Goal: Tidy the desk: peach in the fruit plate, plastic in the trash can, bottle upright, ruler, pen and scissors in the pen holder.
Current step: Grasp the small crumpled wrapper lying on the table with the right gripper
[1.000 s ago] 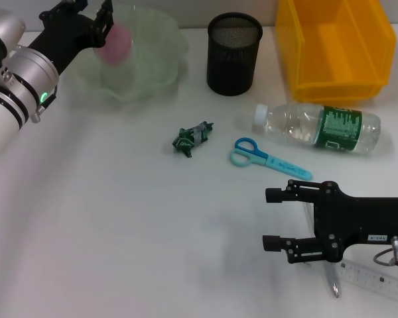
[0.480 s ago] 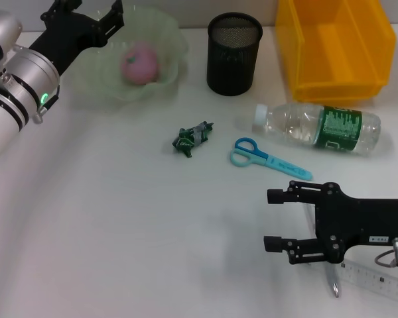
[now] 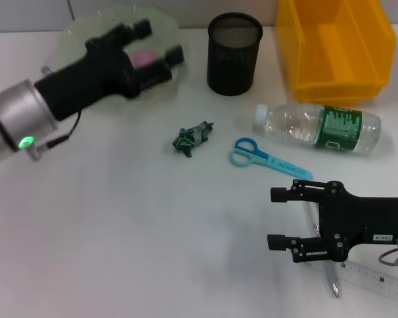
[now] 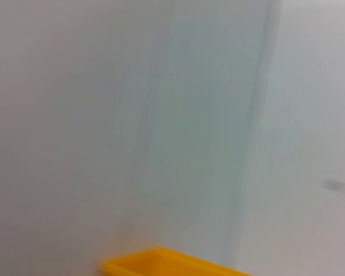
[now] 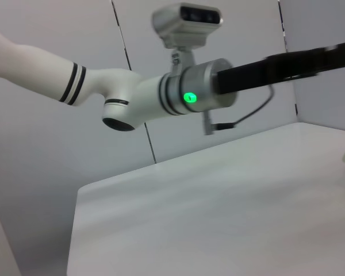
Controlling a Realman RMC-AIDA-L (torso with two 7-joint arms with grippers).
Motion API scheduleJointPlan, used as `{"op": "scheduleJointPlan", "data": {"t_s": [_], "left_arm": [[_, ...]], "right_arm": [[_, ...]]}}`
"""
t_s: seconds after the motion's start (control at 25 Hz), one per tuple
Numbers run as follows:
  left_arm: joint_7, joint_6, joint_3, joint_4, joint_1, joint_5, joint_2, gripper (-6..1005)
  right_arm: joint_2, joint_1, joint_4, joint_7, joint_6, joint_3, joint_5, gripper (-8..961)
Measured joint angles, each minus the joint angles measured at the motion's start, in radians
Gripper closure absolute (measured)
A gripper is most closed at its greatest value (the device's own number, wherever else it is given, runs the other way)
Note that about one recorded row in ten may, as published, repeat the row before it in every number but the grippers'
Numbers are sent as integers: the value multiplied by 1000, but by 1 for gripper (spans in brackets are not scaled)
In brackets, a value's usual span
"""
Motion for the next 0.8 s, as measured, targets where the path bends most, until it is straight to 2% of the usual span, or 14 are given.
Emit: {"op": "scheduleJointPlan", "data": {"t_s": [0.08,0.12,0.24,0.48,0.8], "left_arm": [[-156,187,15,89,62,196,40,165],[-156,187,15,89,62,196,40,165],[-172,309,12,81,69,340,65,165],[-165,418,10,80,109,469,68,166],[-130,417,10,79,143,480,68,166]], "right_arm": [[-3,0,0,1,0,0,0,224],[-4,0,0,2,0,0,0,225],[-8,0,1,3,0,0,0,226],[-13,2,-1,14,-2,-1,-1,230],[-15,2,-3,17,-2,-5,-2,234]]}}
